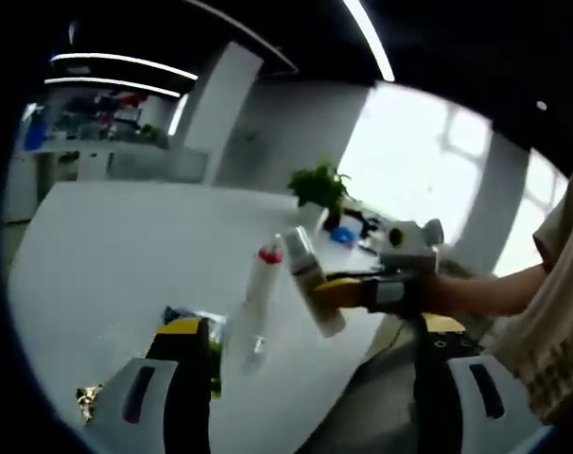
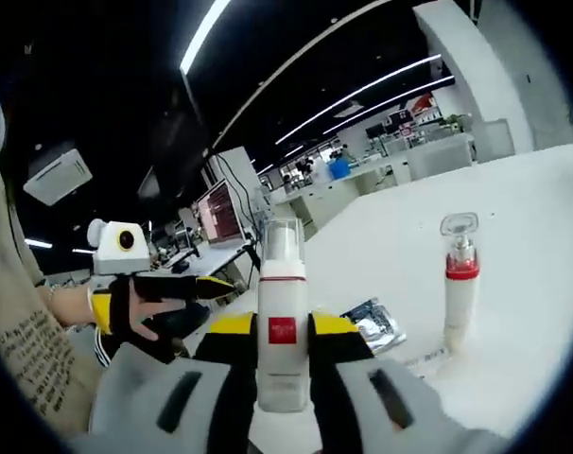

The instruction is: Arrange the skincare products in the storage area until every visible bottle or jar stands upright without overlapping.

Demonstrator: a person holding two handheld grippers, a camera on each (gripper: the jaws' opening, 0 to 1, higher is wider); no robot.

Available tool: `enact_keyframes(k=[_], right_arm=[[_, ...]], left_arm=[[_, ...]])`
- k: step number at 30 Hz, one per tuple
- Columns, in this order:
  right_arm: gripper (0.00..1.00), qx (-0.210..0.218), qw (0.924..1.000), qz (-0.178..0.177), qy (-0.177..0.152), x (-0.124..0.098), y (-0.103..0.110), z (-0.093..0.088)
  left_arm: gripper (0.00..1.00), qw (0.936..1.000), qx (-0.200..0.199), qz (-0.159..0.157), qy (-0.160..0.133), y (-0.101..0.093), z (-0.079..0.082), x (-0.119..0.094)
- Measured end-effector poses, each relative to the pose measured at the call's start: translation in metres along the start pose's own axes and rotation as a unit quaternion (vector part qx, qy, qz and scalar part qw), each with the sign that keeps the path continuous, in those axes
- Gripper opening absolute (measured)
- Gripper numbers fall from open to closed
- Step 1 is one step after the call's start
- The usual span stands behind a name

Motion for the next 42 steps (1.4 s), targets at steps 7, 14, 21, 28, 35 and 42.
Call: enact_keyframes(k=[7,14,21,28,35,42], right_arm=[[0.19,-0.043,0.9986,-0.03,-0.006,-0.005,0.005,0.007],[0.2,-0.083,0.9942,-0.067,-0.016,-0.006,0.009,0.02],[0.2,-0.146,0.9857,-0.083,-0.009,-0.002,0.017,0.03],[0.2,-0.19,0.9767,-0.099,0.002,0.004,0.022,0.03],[0.2,-0.22,0.969,-0.113,0.009,0.006,0.023,0.029],[0.2,-0.228,0.9656,-0.124,0.013,0.004,0.021,0.027]], left_arm=[[0.82,0.9993,-0.022,-0.029,-0.01,-0.007,0.017,0.02],[0.71,0.9988,-0.034,-0.025,-0.026,-0.011,0.035,0.043],[0.61,0.998,-0.05,-0.017,-0.036,-0.012,0.043,0.058],[0.51,0.9972,-0.06,-0.012,-0.042,-0.014,0.044,0.063],[0.42,0.996,-0.074,0.006,-0.049,-0.01,0.042,0.066],[0.28,0.9959,-0.07,0.03,-0.048,-0.005,0.038,0.069]])
Point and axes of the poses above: the point that each gripper's makers call its tool centre point, and the gripper's own axes: x roughly forward along the fingers, y roughly to its left, z roughly out of its top, the point moved 6 cm from there along -x, roughly backward along the fingers, and after that the axes turned 1 degree about -z, right-handed, at the moved point
